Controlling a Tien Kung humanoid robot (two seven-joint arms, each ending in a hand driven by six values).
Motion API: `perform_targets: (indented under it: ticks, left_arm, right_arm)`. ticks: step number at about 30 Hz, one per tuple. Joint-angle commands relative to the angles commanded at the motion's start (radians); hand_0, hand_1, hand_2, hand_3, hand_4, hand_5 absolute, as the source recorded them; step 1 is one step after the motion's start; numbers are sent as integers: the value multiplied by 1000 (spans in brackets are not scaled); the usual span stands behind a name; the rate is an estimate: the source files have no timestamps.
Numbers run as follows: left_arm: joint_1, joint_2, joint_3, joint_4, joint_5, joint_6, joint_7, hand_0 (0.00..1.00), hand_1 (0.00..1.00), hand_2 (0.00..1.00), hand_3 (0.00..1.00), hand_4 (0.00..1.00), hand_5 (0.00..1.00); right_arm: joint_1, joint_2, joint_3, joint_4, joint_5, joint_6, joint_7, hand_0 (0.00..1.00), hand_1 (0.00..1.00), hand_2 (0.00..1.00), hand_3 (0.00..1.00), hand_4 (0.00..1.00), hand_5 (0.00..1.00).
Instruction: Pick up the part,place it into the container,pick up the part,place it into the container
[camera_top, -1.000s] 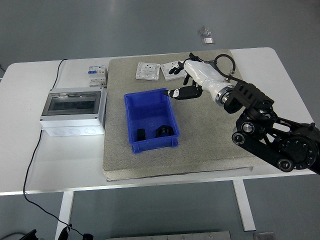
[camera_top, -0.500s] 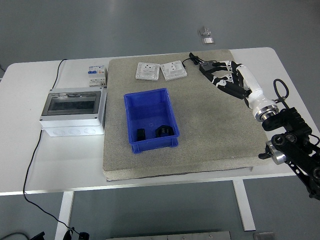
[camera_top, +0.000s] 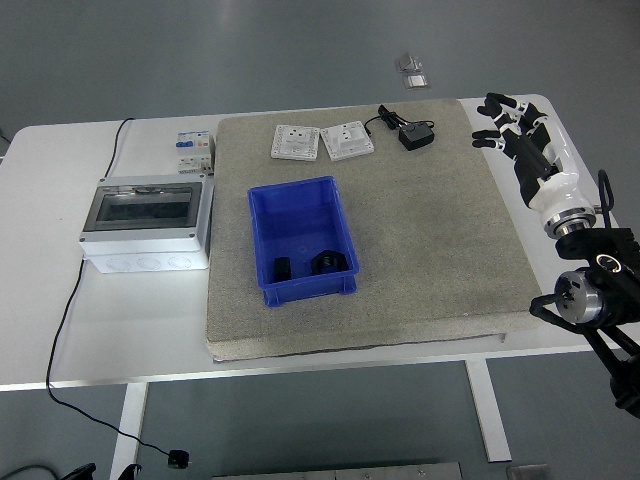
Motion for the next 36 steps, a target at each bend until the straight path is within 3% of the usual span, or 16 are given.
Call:
perform_targets:
  ticks: [2,15,27,36]
  left_arm:
    - [0,3,9,1,-6,-3,-4,640,723,751,703,707,664]
    - [-22,1,-4,6,44,-17,-11,631,714,752,714,706,634]
    - [-53,1,-69,3,142,-25,15,628,711,748,693,711,608]
    - [-44,2,-73,5,136,-9,13,628,710,747,689,710,608]
  right_arm:
    - [-15,7,-2,-9,10,0,1,463,416,608,608,756,380]
    - [-14,11,-15,-66,30,-12,7,456,413,602,612,736,384]
    - [-39,16,76,-57,7,-17,18,454,412,600,611,710,362]
    - [-33,11,61,-60,5,-14,20,454,411,600,612,705,354]
